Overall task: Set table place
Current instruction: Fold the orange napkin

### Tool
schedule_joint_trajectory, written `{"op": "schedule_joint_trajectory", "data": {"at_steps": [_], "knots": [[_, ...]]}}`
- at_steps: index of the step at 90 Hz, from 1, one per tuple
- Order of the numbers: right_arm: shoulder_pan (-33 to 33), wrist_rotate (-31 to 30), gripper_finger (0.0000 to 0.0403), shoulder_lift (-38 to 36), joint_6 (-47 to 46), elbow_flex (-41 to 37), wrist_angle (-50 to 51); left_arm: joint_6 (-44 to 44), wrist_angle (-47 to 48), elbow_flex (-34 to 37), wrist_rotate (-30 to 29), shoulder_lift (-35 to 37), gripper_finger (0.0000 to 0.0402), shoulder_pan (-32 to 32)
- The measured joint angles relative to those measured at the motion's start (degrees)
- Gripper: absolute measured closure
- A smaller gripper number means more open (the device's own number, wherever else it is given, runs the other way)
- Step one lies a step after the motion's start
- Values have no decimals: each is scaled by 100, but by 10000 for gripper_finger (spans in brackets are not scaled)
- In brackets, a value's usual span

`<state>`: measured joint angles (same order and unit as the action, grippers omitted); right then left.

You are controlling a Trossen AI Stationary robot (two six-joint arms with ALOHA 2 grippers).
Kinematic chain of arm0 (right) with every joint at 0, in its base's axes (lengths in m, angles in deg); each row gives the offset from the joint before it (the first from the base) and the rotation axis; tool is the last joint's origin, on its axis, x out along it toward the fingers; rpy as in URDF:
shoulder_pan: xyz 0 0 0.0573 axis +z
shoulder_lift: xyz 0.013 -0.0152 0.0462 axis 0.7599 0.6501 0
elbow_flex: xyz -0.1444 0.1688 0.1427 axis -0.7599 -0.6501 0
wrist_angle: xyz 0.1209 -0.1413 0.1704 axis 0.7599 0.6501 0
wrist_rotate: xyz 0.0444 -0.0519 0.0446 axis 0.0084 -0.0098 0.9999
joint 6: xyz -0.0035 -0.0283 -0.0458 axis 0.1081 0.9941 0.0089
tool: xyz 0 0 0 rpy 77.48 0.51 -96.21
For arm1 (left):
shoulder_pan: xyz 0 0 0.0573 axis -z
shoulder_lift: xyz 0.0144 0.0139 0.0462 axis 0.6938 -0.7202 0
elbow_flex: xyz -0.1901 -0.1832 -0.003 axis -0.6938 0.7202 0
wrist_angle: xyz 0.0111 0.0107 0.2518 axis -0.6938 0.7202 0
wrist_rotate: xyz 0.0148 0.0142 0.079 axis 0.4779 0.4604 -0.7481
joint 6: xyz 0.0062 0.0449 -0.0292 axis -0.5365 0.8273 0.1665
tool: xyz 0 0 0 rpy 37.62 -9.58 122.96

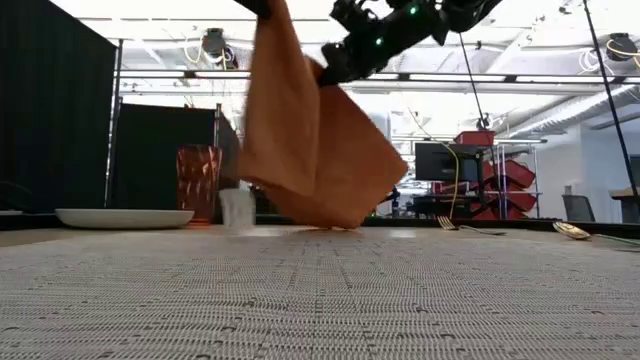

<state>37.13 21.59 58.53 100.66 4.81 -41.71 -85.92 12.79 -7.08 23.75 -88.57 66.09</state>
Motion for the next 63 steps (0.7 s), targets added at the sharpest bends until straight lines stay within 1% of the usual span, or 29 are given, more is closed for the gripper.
{"op": "schedule_joint_trajectory", "data": {"at_steps": [7, 14, 30, 39, 51, 63], "knots": [[58, -192, 403, -123, 163, 0, -8, 272, -465, 0, -10, -131, 402, -32], [112, -253, 403, -231, 341, 0, -48, 575, -961, 0, 31, -281, 402, -81], [299, -619, 403, -418, 738, 0, -129, 997, -1801, 0, 483, -686, 402, -208], [440, -820, 403, -544, 917, 0, -93, 1006, -1969, 0, 525, -849, 402, -255], [610, -1205, 403, -746, 1135, -4, 50, 966, -1905, 0, 524, -920, 402, -296], [762, -1286, 403, -1070, 1023, -17, 383, 962, -1909, 0, 372, -841, 399, -296]]}}
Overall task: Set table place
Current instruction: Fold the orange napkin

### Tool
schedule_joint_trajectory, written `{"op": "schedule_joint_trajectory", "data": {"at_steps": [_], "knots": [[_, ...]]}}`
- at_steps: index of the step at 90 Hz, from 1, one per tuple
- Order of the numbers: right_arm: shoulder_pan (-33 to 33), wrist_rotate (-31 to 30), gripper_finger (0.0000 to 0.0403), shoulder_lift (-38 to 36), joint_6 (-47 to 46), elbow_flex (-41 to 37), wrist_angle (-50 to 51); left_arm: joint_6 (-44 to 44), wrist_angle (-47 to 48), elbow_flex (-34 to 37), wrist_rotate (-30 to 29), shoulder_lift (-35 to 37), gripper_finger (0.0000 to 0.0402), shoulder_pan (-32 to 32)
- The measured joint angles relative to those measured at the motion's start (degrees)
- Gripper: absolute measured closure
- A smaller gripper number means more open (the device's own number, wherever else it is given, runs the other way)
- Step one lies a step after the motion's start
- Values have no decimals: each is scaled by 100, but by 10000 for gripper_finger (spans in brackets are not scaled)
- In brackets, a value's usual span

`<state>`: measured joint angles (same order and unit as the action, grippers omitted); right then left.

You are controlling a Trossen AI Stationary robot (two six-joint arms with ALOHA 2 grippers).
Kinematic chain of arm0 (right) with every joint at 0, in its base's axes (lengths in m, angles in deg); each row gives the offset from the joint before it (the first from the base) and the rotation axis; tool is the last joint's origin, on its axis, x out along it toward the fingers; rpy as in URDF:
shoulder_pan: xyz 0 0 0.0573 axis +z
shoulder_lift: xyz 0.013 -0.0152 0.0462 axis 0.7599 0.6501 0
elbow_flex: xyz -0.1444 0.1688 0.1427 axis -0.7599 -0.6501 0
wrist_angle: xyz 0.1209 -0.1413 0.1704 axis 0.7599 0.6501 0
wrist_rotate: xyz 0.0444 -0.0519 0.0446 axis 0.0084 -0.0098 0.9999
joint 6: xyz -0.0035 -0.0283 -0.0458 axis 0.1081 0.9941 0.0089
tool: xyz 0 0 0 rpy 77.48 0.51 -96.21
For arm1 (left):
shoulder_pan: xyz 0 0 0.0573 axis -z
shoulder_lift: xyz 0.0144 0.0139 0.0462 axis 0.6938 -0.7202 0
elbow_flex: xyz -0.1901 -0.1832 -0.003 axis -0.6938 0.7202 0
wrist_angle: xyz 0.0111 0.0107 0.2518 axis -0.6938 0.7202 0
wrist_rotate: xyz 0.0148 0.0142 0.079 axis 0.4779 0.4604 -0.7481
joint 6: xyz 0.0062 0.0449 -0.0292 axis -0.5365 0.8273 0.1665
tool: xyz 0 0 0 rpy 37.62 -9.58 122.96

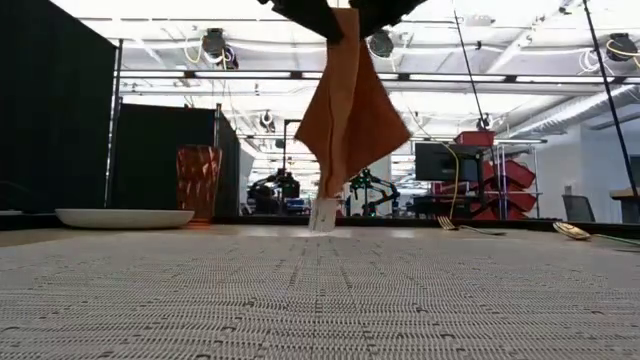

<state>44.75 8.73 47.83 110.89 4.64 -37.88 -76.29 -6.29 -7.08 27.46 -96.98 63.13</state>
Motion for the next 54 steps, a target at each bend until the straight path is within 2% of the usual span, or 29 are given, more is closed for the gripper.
{"op": "schedule_joint_trajectory", "data": {"at_steps": [12, 38, 54], "knots": [[206, -263, 403, -358, 46, -173, -12, -2, -110, 0, 34, 96, 368, 4], [431, -646, 403, -872, 165, -348, 6, -4, -572, 0, 303, 83, 240, 44], [657, -712, 403, -933, 299, -354, -7, -4, -552, 0, 367, 83, 204, 74]]}}
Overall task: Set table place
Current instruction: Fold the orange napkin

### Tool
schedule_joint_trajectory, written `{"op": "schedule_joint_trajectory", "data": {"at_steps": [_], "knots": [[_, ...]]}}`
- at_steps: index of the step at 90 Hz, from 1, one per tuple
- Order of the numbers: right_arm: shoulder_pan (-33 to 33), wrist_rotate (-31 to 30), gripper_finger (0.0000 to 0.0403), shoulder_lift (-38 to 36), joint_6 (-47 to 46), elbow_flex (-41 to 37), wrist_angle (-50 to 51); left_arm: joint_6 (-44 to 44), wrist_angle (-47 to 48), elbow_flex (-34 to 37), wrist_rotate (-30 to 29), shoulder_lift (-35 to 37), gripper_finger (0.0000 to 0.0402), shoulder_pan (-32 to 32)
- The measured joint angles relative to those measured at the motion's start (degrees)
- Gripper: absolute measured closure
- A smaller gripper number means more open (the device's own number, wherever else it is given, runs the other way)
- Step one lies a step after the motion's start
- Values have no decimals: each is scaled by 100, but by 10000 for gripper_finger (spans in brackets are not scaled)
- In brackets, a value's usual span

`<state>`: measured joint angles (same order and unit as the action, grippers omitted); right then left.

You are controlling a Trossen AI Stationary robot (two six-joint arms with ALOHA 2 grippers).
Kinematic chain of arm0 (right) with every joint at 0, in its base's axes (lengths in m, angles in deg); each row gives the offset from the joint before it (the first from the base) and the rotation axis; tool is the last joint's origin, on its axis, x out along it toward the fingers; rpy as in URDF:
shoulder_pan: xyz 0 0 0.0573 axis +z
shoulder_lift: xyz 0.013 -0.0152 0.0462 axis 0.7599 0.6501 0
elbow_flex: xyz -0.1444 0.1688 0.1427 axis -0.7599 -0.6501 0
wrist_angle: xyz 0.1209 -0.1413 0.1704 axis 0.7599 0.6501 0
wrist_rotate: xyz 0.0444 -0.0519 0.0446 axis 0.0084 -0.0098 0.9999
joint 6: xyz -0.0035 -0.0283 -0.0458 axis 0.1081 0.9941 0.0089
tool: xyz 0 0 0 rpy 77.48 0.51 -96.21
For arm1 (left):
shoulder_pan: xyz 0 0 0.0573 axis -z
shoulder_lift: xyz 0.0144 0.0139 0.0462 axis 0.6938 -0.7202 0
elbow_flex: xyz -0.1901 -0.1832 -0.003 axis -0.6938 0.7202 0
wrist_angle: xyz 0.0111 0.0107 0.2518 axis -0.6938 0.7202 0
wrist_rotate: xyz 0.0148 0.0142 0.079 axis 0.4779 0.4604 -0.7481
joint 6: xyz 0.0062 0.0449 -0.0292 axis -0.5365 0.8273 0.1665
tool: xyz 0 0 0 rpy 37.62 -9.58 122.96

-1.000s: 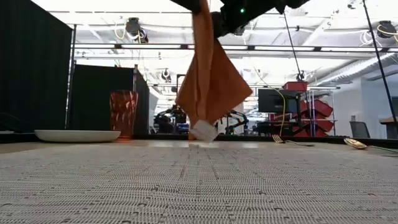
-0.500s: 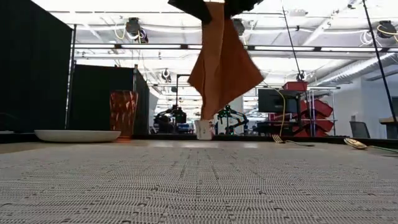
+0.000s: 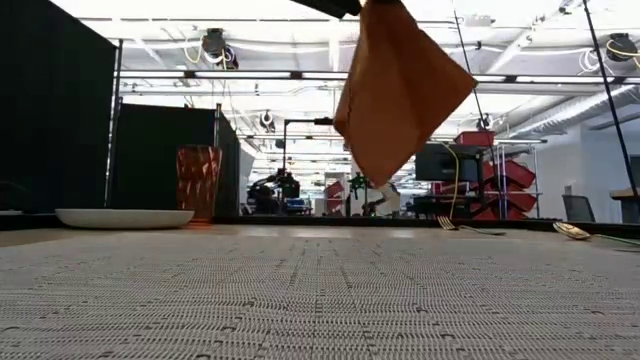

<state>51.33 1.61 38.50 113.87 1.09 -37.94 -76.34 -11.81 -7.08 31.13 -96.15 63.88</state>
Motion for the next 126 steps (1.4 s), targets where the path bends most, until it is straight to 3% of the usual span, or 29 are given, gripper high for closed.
{"op": "schedule_joint_trajectory", "data": {"at_steps": [14, 41, 66, 97, 126], "knots": [[71, -56, 403, -122, 39, 0, 9, -9, 102, 0, 12, 0, 198, 11], [465, -144, 403, -408, -86, 0, 289, -156, 587, 0, -719, 0, 198, -224], [925, -135, 403, -557, -379, 0, 595, -157, 736, 0, -754, 0, 198, -524], [1025, -138, 403, -612, -629, 0, 614, -168, 405, 0, -109, 0, 198, -649], [896, -140, 403, -589, -645, 38, 196, -162, 273, 0, -509, -83, 198, -807]]}}
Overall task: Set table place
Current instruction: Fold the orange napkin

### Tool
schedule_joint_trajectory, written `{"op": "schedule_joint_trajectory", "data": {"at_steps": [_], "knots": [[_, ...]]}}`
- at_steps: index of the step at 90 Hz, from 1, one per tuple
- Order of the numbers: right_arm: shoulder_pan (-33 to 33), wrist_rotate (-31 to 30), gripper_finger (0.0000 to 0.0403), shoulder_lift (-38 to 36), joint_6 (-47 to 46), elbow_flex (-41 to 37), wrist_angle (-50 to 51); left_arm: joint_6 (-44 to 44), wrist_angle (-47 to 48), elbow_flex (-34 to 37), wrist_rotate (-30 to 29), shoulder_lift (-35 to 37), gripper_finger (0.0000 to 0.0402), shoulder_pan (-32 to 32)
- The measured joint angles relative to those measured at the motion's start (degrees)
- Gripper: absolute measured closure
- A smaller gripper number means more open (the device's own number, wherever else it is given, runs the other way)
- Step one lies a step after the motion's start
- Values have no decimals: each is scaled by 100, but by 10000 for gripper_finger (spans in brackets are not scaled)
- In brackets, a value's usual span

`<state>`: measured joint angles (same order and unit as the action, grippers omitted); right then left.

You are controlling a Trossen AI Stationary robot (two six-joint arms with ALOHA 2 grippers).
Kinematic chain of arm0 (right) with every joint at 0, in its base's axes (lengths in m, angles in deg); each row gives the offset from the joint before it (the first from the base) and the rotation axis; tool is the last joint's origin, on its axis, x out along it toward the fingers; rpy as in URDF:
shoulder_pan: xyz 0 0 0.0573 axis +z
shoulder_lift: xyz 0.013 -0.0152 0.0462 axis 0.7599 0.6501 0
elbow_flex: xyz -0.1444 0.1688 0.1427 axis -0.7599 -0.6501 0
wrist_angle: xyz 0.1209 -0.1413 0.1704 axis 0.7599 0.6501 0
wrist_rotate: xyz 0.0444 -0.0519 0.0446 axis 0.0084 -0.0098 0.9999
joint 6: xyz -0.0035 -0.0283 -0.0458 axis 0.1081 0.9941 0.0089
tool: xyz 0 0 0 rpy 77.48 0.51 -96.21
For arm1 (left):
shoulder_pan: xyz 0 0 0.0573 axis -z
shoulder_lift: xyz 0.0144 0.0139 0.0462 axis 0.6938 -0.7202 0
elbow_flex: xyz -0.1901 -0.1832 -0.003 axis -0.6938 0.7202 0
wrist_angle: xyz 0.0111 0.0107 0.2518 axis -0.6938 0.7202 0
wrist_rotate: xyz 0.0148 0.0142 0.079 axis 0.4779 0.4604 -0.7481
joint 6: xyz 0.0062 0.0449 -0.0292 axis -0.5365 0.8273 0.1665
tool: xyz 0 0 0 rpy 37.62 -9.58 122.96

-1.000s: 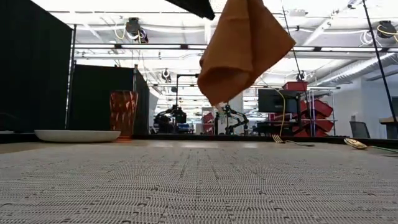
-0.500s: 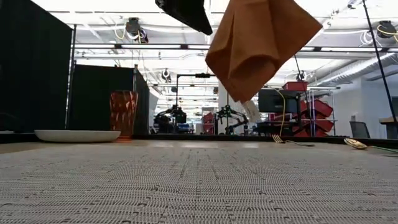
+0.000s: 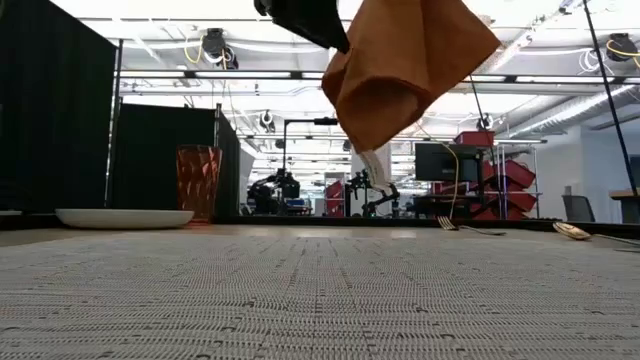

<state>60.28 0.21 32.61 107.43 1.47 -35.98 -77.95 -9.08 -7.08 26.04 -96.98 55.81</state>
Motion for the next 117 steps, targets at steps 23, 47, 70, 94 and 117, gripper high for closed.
{"op": "schedule_joint_trajectory", "data": {"at_steps": [23, 47, 70, 94, 117], "knots": [[-3, 46, 403, 255, 94, 32, -286, -2, -79, 0, -60, -87, 198, -264], [-153, 192, 403, 475, -63, 34, -350, 47, -133, 0, -108, -87, 198, -290], [-173, 523, 403, 594, -239, 34, -553, 23, -152, 0, -382, -87, 198, -330], [-150, 622, 403, 598, -326, 34, -574, -33, -187, 0, -173, -206, 205, -370], [-136, 638, 403, 604, -328, 36, -529, 203, -260, 0, -142, -295, 353, -409]]}}
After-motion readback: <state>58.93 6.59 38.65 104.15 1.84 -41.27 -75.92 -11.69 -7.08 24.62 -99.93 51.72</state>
